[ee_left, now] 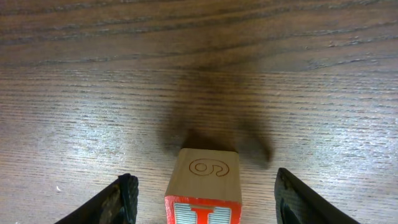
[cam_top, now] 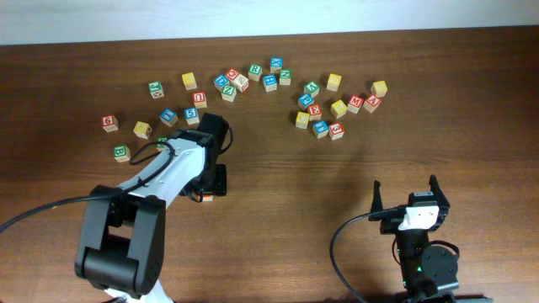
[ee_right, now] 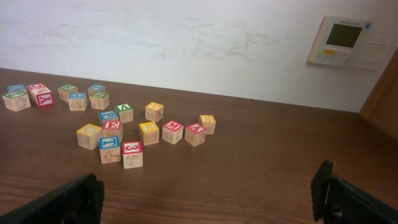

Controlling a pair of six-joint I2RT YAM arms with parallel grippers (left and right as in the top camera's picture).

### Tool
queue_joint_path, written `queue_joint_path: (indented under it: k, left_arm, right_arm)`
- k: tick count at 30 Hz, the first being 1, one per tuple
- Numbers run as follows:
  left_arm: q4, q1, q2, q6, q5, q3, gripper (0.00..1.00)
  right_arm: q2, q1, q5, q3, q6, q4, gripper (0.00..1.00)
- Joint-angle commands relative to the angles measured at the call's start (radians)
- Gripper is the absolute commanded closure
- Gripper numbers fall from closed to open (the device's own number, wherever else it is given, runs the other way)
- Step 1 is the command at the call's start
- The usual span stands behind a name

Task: Spell out ICRA
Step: 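Lower the red I block onto the table and open the left gripper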

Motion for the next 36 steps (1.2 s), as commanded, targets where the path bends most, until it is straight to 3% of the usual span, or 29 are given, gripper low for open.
queue_joint_path:
  k: [1, 12, 16, 17, 18, 19, 25, 26, 27, 28, 33, 36]
  left_arm:
    - [-0.002, -0.001, -0.015, 0.004, 0.020, -0.001, 0.31]
    - [-0.115, 0.012, -0.027, 0.005, -0.011, 0.256, 0.26]
    - [-0.072, 0.037, -0.027, 0.004, -0.010, 0.279, 0.30]
    - [-0.061, 0.042, -0.027, 0.004, -0.011, 0.278, 0.36]
    - [-0.051, 0.049, -0.027, 0.004, -0.022, 0.278, 0.59]
    - [-0.042, 0.058, -0.027, 0.004, -0.040, 0.278, 1.00]
    - [-0.024, 0.131, -0.027, -0.003, -0.114, 0.275, 0.96]
    - [-0.024, 0.141, -0.027, -0.003, -0.113, 0.273, 0.73]
    - [-0.024, 0.148, -0.027, -0.003, -0.114, 0.272, 0.57]
    - [-0.025, 0.153, -0.027, -0.003, -0.114, 0.272, 0.53]
    - [-0.009, 0.163, -0.027, -0.003, -0.115, 0.247, 0.55]
    - [0.030, 0.163, -0.027, -0.003, -0.115, 0.229, 0.37]
  right_arm:
    - [-0.008, -0.006, -0.005, -0.005, 0.005, -0.008, 0.02]
    - [-0.008, -0.006, -0.005, -0.005, 0.005, -0.008, 0.02]
    - [-0.008, -0.006, -0.005, -0.005, 0.005, -0.008, 0.02]
    - [-0.008, -0.006, -0.005, -0.005, 0.005, -0.008, 0.02]
    - [-0.008, -0.006, -0.005, -0.005, 0.005, -0.008, 0.02]
    - [-0.008, -0.006, -0.005, -0.005, 0.005, -0.008, 0.02]
    - [-0.008, -0.006, -0.005, -0.005, 0.005, -0.008, 0.02]
    - [-0.008, -0.006, -0.005, -0.005, 0.005, -0.008, 0.02]
    - [-0.008, -0.006, -0.005, -0.005, 0.005, -0.008, 0.02]
    - [-0.008, -0.006, -0.005, -0.005, 0.005, -0.008, 0.02]
    - [-0.008, -0.006, -0.005, -0.005, 0.005, -0.008, 0.02]
    - [-0.008, -0.006, -0.005, -0.005, 0.005, -0.008, 0.02]
